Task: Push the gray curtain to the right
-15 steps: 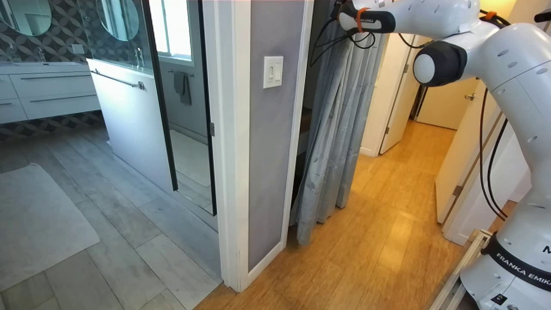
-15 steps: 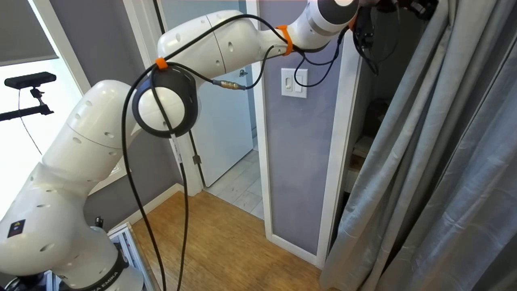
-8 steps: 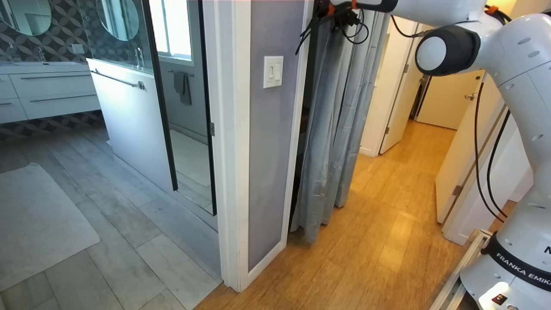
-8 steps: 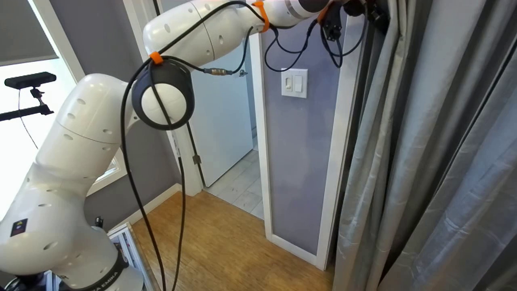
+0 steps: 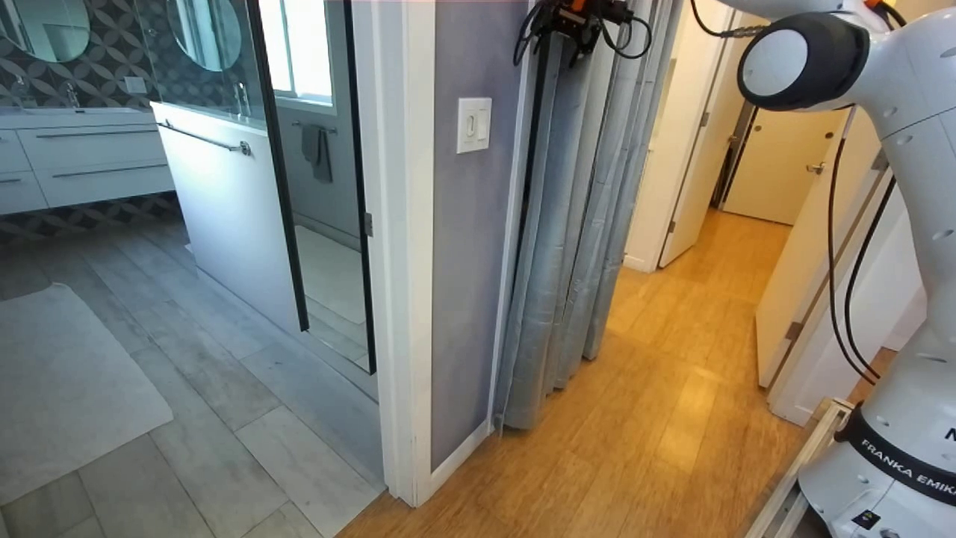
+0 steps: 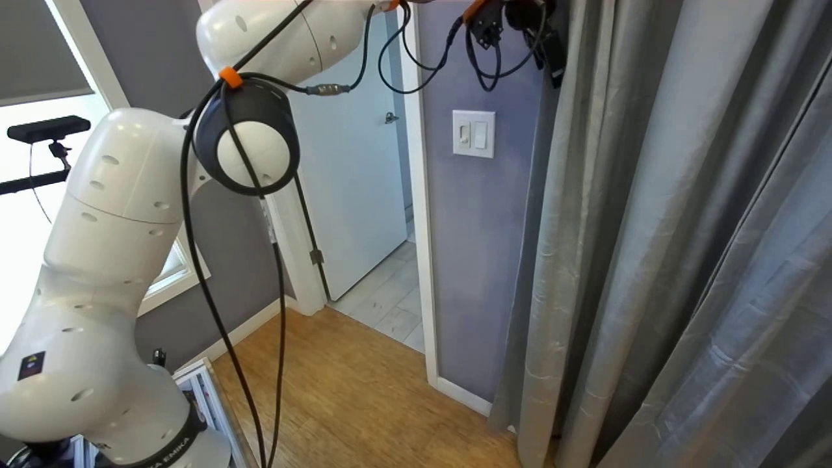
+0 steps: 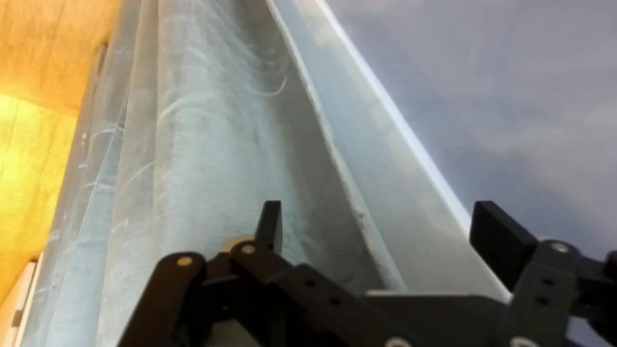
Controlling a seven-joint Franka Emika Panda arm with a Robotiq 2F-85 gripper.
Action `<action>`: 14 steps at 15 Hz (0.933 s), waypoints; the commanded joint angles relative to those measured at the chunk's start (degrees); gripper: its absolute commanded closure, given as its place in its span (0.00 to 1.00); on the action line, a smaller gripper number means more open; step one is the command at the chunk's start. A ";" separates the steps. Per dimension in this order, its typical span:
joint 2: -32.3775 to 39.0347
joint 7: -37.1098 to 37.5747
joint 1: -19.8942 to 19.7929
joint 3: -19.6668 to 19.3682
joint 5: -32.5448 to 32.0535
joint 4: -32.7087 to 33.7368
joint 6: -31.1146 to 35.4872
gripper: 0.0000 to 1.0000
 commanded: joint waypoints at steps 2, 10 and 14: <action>-4.16 -4.83 0.61 3.87 2.85 -2.63 -12.75 0.00; -8.79 -12.60 4.99 8.80 2.08 -2.95 -36.07 0.00; -10.44 -14.20 7.05 10.33 2.23 -1.54 -40.84 0.00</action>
